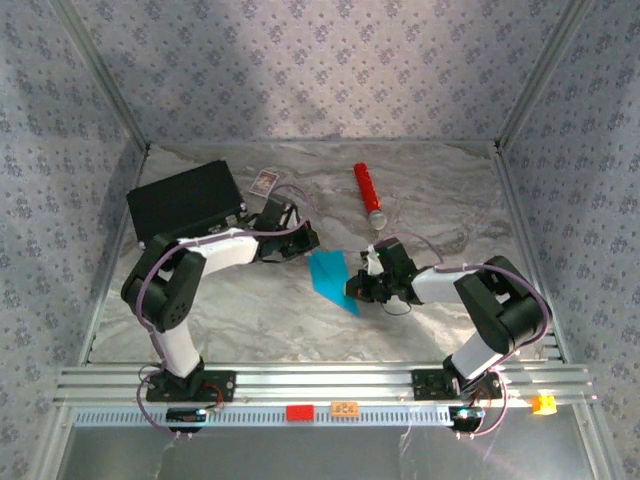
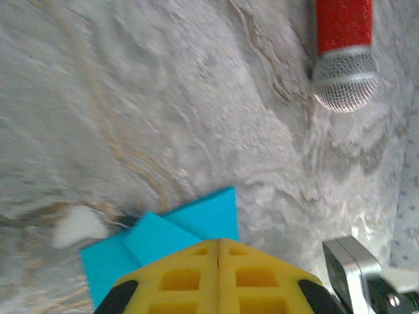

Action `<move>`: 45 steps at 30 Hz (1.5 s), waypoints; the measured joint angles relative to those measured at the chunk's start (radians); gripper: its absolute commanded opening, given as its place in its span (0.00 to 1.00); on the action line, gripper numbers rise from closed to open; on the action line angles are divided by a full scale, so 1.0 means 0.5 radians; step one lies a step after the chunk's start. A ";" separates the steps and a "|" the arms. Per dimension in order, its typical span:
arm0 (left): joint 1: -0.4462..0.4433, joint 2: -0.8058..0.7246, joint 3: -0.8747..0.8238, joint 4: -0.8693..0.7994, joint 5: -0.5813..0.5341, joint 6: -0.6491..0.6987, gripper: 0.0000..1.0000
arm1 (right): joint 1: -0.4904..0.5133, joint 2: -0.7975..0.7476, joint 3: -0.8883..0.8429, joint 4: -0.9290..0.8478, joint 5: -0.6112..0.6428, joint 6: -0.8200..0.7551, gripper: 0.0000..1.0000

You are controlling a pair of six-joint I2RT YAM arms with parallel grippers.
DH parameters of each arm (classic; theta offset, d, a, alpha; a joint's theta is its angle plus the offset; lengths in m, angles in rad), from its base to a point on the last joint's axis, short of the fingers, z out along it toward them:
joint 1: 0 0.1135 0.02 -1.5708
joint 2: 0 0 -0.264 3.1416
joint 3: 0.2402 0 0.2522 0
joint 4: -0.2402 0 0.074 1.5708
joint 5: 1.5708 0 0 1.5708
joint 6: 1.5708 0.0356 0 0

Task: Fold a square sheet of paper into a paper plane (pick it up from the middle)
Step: Fourth fold the wing at the center of the table.

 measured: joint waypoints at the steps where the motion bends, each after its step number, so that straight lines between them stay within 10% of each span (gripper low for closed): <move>1: -0.018 0.014 0.000 0.021 0.026 -0.001 0.02 | 0.000 0.000 0.002 -0.005 0.000 0.000 0.00; 45: -0.047 0.317 -0.127 0.395 0.264 0.005 0.00 | 0.095 0.141 0.299 -0.304 0.030 -0.090 0.05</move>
